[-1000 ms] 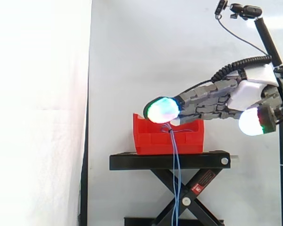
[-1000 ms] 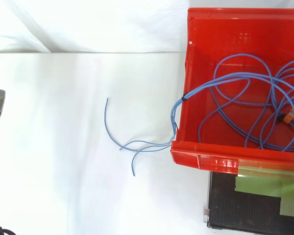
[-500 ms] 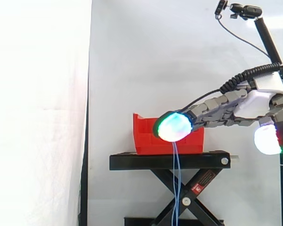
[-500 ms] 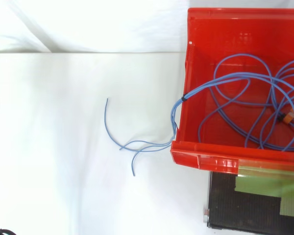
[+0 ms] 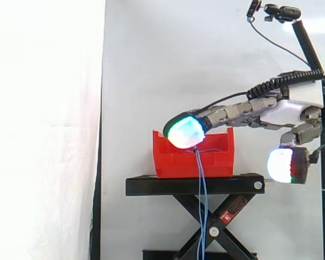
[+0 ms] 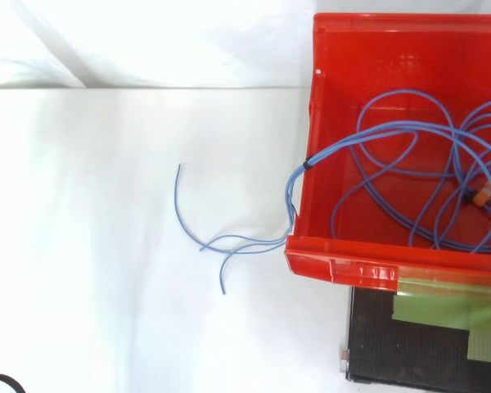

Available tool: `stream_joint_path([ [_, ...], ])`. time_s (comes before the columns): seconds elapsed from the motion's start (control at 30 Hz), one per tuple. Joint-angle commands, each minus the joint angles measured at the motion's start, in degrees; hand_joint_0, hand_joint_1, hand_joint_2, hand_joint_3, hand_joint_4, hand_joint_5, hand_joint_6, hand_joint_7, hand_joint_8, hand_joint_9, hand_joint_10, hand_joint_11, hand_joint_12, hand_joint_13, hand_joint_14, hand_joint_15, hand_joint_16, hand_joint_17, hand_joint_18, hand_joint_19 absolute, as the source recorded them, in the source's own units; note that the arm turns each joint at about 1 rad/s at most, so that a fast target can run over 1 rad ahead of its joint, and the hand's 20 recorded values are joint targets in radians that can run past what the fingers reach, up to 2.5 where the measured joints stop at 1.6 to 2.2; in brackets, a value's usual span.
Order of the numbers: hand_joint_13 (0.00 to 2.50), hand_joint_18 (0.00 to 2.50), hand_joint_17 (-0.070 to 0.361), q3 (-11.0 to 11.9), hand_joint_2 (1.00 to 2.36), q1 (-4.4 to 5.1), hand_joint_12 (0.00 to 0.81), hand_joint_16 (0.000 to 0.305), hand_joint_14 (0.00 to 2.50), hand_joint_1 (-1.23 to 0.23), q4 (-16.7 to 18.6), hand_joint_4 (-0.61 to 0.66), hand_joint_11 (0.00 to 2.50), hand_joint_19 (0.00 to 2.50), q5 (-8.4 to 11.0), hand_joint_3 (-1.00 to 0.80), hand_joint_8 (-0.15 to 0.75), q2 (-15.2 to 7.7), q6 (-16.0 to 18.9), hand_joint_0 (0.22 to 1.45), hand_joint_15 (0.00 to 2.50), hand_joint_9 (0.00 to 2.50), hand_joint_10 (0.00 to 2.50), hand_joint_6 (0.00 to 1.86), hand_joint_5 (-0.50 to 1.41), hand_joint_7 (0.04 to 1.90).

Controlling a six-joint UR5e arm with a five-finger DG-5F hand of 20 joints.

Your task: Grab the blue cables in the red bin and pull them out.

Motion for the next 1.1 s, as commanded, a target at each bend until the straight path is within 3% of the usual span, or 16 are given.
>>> stream_joint_path([
  [0.0, 0.00, 0.00, 0.112, 0.0, 1.00, 0.00, 0.317, 0.050, 0.01, -0.76, 1.7, 0.22, 0.16, 0.31, 1.24, -1.00, 0.232, 0.0, -10.0, 0.77, 0.21, 0.18, 0.00, 0.01, 0.30, 0.19],
  [0.13, 0.00, 0.00, 0.112, 0.0, 1.00, 0.00, 0.315, 0.050, 0.01, -0.76, 1.9, 0.22, 0.17, 0.32, 2.47, -1.00, 0.234, 0.0, -15.4, 0.78, 0.21, 0.19, 0.00, 0.01, 0.30, 0.19],
  [0.3, 0.00, 0.00, 0.112, 0.0, 1.00, 0.26, 0.315, 0.050, 0.01, -0.76, 1.8, 0.22, 0.19, 0.30, 2.65, -1.00, 0.237, -0.2, -17.6, 0.78, 0.21, 0.20, 0.00, 0.01, 0.31, 0.19],
  [0.43, 0.00, 0.00, 0.111, 1.3, 1.00, 0.09, 0.315, 0.050, 0.01, -0.76, 3.6, 0.22, 0.20, 0.31, 3.18, -1.00, 0.238, -4.9, -18.4, 0.78, 0.21, 0.21, 0.00, 0.01, 0.31, 0.19],
  [0.5, 0.00, 0.00, 0.112, 4.1, 1.00, -0.09, 0.315, 0.050, 0.01, -0.76, 3.9, 0.22, 0.20, 0.31, 3.09, -1.00, 0.241, -7.5, -17.8, 0.78, 0.21, 0.22, 0.00, 0.01, 0.31, 0.19],
  [0.6, 0.00, 0.00, 0.111, 6.9, 1.00, -0.35, 0.315, 0.049, 0.01, -0.76, 2.7, 0.23, 0.23, 0.30, 2.47, -1.00, 0.242, -9.4, -16.9, 0.78, 0.22, 0.24, 0.01, 0.01, 0.31, 0.20],
  [0.63, 0.00, 0.00, 0.111, 8.9, 1.00, -0.53, 0.315, 0.049, 0.01, -0.76, 0.8, 0.23, 0.23, 0.31, 1.94, -1.00, 0.242, -10.5, -16.1, 0.78, 0.21, 0.24, 0.01, 0.01, 0.31, 0.20],
  [0.67, 0.00, 0.00, 0.111, 12.2, 1.00, -0.88, 0.314, 0.050, 0.01, -0.76, -3.6, 0.23, 0.24, 0.32, 0.89, -1.00, 0.242, -11.8, -14.7, 0.78, 0.22, 0.24, 0.01, 0.01, 0.31, 0.20],
  [0.7, 0.00, 0.00, 0.111, 13.4, 1.00, -1.05, 0.315, 0.050, 0.01, -0.76, -5.7, 0.23, 0.24, 0.32, 0.36, -1.00, 0.242, -12.0, -14.2, 0.78, 0.22, 0.25, 0.01, 0.01, 0.31, 0.20],
  [0.73, 0.00, 0.00, 0.111, 17.4, 1.00, -1.41, 0.315, 0.049, 0.01, -0.76, -13.7, 0.23, 0.25, 0.32, -0.96, -1.00, 0.242, -13.1, -12.4, 0.78, 0.22, 0.25, 0.01, 0.01, 0.31, 0.20],
  [0.8, 0.00, 0.00, 0.111, 20.4, 1.00, -1.67, 0.314, 0.049, 0.01, -0.76, -21.9, 0.22, 0.26, 0.31, -1.83, -1.00, 0.242, -13.2, -10.5, 0.78, 0.21, 0.25, 0.01, 0.01, 0.31, 0.20],
  [0.9, 0.00, 0.00, 0.111, 22.2, 1.00, -1.67, 0.314, 0.050, 0.01, -0.76, -26.8, 0.22, 0.29, 0.32, -1.83, -1.00, 0.248, -13.2, -9.8, 0.78, 0.21, 0.26, 0.01, 0.01, 0.31, 0.20],
  [0.97, 0.00, 0.00, 0.111, 25.1, 1.00, -1.85, 0.315, 0.049, 0.01, -0.76, -32.0, 0.22, 0.30, 0.31, -1.83, -1.00, 0.250, -13.2, -9.7, 0.78, 0.22, 0.27, 0.01, 0.01, 0.31, 0.20],
  [1.07, 0.00, 0.00, 0.111, 27.7, 1.00, -2.28, 0.315, 0.049, 0.01, -0.76, -35.2, 0.22, 0.30, 0.31, -1.66, -1.00, 0.253, -13.2, -10.3, 0.78, 0.22, 0.28, 0.01, 0.01, 0.31, 0.20],
])
